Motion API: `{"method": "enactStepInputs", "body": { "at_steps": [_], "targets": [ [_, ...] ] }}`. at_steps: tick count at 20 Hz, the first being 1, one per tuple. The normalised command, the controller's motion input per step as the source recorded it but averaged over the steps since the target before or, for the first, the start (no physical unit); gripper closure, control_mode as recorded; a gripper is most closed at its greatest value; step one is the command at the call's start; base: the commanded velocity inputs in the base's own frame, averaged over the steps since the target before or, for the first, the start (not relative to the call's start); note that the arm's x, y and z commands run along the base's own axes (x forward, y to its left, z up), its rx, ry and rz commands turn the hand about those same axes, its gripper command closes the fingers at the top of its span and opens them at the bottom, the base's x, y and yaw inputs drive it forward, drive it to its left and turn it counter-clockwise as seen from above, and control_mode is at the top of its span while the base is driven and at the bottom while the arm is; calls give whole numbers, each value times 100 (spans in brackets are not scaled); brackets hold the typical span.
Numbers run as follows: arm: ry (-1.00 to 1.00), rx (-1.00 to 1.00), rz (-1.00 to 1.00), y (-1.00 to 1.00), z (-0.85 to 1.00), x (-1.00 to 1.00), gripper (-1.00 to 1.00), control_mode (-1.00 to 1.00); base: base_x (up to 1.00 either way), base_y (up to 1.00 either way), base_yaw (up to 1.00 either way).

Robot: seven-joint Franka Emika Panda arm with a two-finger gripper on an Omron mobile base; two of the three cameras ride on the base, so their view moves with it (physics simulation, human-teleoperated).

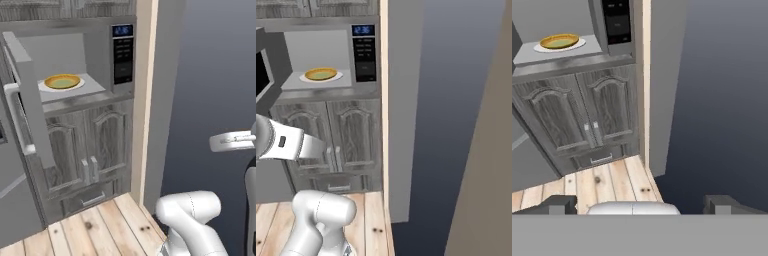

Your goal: Pick the shrimp from the counter and place it in the microwave. Then turn on the microwave.

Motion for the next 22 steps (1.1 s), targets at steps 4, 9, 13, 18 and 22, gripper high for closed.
{"method": "enactStepInputs", "body": {
  "at_steps": [4, 9, 13, 18, 22],
  "targets": [
    [0, 0, 0, 0, 0, 0, -100, 100, -40, 3, -35],
    [0, 0, 0, 0, 0, 0, -100, 100, -31, 5, -46],
    [0, 0, 0, 0, 0, 0, -100, 100, -25, 2, -51],
    [0, 0, 0, 0, 0, 0, -100, 100, -23, 5, -57],
    [0, 0, 0, 0, 0, 0, -100, 100, -23, 6, -58]
  ]
}}
